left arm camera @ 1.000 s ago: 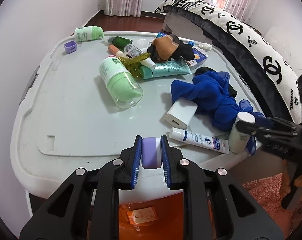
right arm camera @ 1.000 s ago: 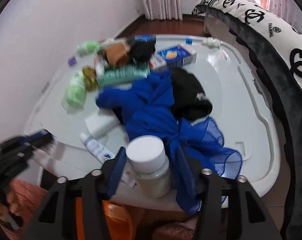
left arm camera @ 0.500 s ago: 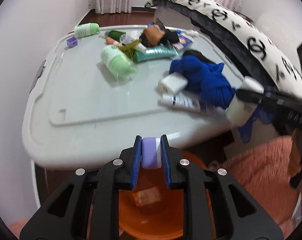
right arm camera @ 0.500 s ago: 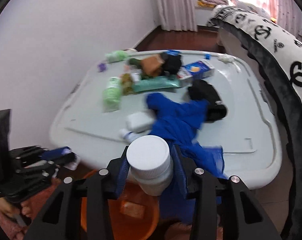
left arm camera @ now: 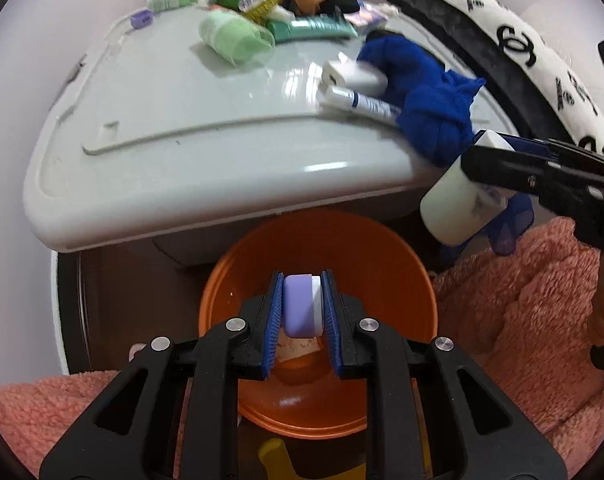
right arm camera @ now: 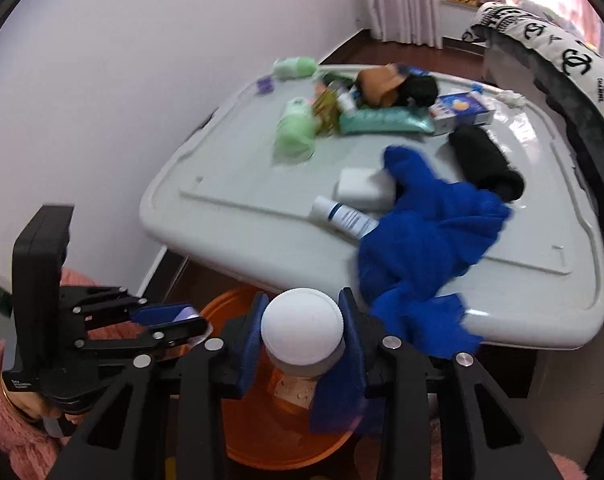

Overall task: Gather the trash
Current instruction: 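Grasp the purple-capped tube with the left tool and drop it into the bucket, then grasp the blue scarf with the right tool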

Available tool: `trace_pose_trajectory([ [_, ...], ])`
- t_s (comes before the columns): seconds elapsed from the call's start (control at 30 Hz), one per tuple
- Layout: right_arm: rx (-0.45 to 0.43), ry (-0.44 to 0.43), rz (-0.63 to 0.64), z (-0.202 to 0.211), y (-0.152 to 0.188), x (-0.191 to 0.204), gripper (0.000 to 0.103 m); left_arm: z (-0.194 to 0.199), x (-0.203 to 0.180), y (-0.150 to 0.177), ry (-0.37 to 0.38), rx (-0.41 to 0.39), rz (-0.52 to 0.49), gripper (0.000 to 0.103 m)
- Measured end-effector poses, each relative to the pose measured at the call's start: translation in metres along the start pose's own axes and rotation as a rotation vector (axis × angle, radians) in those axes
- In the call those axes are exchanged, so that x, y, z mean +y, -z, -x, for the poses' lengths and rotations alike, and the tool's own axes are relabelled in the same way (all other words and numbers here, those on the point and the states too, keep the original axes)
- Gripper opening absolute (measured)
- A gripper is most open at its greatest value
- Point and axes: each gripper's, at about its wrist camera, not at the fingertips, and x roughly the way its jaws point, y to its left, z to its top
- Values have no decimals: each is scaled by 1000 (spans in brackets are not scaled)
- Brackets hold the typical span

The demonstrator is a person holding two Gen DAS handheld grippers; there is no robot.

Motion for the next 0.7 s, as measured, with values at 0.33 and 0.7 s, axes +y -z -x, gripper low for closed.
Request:
trace_pose_trajectory([
  [0.33, 84, -28, 34, -20, 17, 15, 69, -28, -7, 9, -61, 114, -45, 63],
  [0.7, -77, 49, -31, 18, -6, -8, 88, -5, 11, 1, -104, 31, 19, 79],
])
